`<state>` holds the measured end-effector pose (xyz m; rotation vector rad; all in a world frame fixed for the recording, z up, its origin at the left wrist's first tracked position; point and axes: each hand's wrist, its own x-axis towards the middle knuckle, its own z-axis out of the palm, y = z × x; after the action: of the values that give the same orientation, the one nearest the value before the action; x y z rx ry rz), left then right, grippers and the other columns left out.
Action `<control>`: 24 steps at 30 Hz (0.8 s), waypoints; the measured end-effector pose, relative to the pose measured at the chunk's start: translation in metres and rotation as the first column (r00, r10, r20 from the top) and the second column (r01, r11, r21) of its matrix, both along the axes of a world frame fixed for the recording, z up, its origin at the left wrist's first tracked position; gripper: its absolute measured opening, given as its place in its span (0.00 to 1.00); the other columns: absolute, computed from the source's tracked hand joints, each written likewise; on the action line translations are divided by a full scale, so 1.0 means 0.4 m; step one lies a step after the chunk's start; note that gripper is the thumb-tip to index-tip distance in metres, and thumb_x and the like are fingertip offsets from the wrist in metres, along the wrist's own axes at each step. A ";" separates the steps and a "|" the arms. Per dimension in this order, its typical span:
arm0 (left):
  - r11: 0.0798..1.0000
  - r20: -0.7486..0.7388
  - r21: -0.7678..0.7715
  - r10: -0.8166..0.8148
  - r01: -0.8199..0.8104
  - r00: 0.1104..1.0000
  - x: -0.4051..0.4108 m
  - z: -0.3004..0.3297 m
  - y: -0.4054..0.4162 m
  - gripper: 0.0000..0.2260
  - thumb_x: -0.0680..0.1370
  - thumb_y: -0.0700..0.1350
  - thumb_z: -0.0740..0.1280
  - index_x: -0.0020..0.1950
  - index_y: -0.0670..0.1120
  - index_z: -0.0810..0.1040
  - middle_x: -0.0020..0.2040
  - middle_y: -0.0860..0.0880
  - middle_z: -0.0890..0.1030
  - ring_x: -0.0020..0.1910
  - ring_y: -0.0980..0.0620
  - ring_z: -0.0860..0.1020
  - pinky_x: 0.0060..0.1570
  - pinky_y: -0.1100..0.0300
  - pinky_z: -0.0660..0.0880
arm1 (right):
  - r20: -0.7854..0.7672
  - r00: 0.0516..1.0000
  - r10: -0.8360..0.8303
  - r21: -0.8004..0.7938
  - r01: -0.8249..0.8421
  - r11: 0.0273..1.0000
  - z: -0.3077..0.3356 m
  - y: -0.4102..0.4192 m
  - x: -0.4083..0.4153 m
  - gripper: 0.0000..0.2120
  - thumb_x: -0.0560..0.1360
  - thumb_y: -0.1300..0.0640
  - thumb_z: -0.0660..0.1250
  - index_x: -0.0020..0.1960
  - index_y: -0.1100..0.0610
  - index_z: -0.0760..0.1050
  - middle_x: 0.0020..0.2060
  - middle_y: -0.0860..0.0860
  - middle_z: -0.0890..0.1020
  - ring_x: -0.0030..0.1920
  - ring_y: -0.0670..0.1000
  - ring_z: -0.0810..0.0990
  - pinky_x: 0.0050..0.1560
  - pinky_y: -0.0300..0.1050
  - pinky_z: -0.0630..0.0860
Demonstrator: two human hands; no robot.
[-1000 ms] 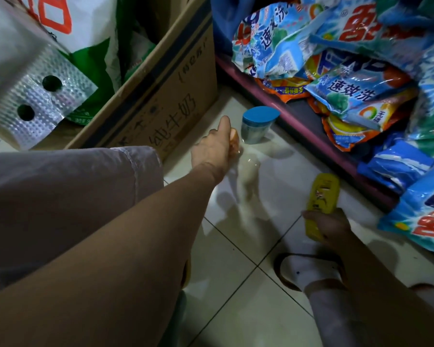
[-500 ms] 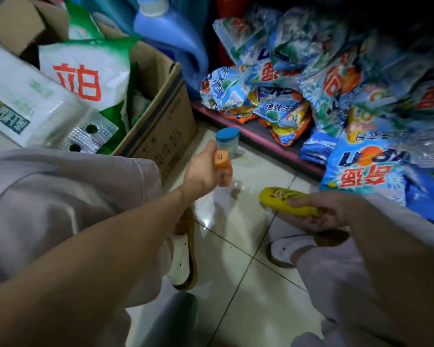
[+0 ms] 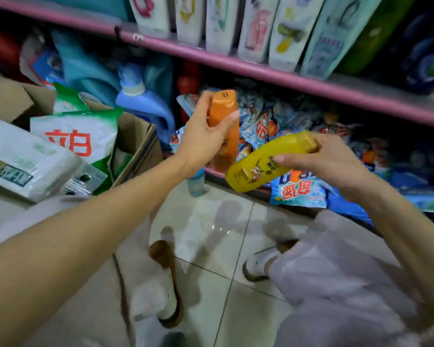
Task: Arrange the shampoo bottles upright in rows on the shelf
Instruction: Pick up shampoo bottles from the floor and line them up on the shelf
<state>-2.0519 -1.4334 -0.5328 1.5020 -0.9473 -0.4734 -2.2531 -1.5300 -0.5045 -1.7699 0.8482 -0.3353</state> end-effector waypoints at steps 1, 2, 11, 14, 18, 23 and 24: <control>0.998 -0.019 -0.055 -0.025 0.024 1.000 -0.009 0.026 -0.002 0.07 0.77 0.48 0.67 0.51 0.55 0.70 0.39 0.60 0.77 0.37 0.65 0.75 0.39 0.69 0.75 | 0.075 0.997 -0.025 -0.039 0.028 0.999 0.032 0.006 0.004 0.11 0.66 0.58 0.76 0.47 0.58 0.83 0.42 0.53 0.86 0.45 0.55 0.85 0.47 0.48 0.81; 0.994 -0.027 -0.100 -0.053 0.050 0.998 -0.016 0.048 -0.009 0.07 0.77 0.49 0.67 0.51 0.57 0.70 0.40 0.61 0.78 0.38 0.64 0.76 0.41 0.65 0.76 | 0.137 0.989 -0.050 -0.083 0.061 0.995 0.067 0.013 0.011 0.13 0.67 0.58 0.76 0.50 0.60 0.81 0.44 0.55 0.86 0.47 0.56 0.84 0.49 0.51 0.81; 0.947 -0.071 -0.267 -0.203 0.178 0.977 -0.059 0.165 -0.033 0.14 0.76 0.57 0.63 0.57 0.53 0.72 0.46 0.58 0.81 0.47 0.61 0.80 0.50 0.63 0.76 | 0.434 0.901 -0.013 -0.381 0.197 0.904 0.183 0.095 0.088 0.20 0.73 0.54 0.68 0.60 0.39 0.65 0.43 0.53 0.82 0.39 0.57 0.83 0.40 0.59 0.81; 0.932 -0.120 -0.309 -0.235 0.189 0.965 -0.050 0.189 -0.046 0.13 0.75 0.57 0.64 0.56 0.55 0.72 0.47 0.57 0.82 0.48 0.59 0.81 0.48 0.64 0.77 | 0.441 0.898 -0.003 -0.434 0.216 0.875 0.214 0.091 0.100 0.19 0.73 0.53 0.68 0.59 0.39 0.67 0.44 0.53 0.82 0.40 0.59 0.82 0.41 0.62 0.80; 0.921 -0.125 -0.344 -0.237 0.182 0.963 -0.049 0.189 -0.054 0.10 0.75 0.56 0.64 0.55 0.58 0.72 0.47 0.58 0.83 0.47 0.60 0.81 0.44 0.67 0.77 | 0.437 0.899 -0.020 -0.449 0.237 0.862 0.223 0.092 0.110 0.18 0.75 0.55 0.68 0.58 0.39 0.68 0.43 0.53 0.82 0.40 0.58 0.82 0.41 0.61 0.80; 0.944 -0.111 -0.304 -0.169 0.128 0.979 -0.046 0.179 -0.070 0.12 0.73 0.62 0.65 0.54 0.63 0.73 0.47 0.58 0.82 0.46 0.60 0.81 0.46 0.59 0.78 | 0.493 0.865 -0.096 -0.441 0.343 0.829 0.250 0.054 0.088 0.26 0.74 0.56 0.68 0.65 0.38 0.62 0.43 0.52 0.84 0.40 0.53 0.84 0.43 0.54 0.81; 0.946 -0.127 -0.302 -0.161 0.117 0.979 -0.042 0.175 -0.074 0.11 0.73 0.63 0.65 0.54 0.65 0.73 0.46 0.59 0.82 0.44 0.61 0.81 0.43 0.60 0.79 | 0.528 0.841 -0.122 -0.429 0.388 0.816 0.262 0.033 0.073 0.27 0.74 0.56 0.68 0.67 0.40 0.61 0.44 0.52 0.84 0.41 0.51 0.84 0.43 0.50 0.82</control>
<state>-2.0687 -1.4632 -0.4629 1.1210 -0.9628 -0.5158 -2.2237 -1.5167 -0.3997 -1.9246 0.6684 -1.2472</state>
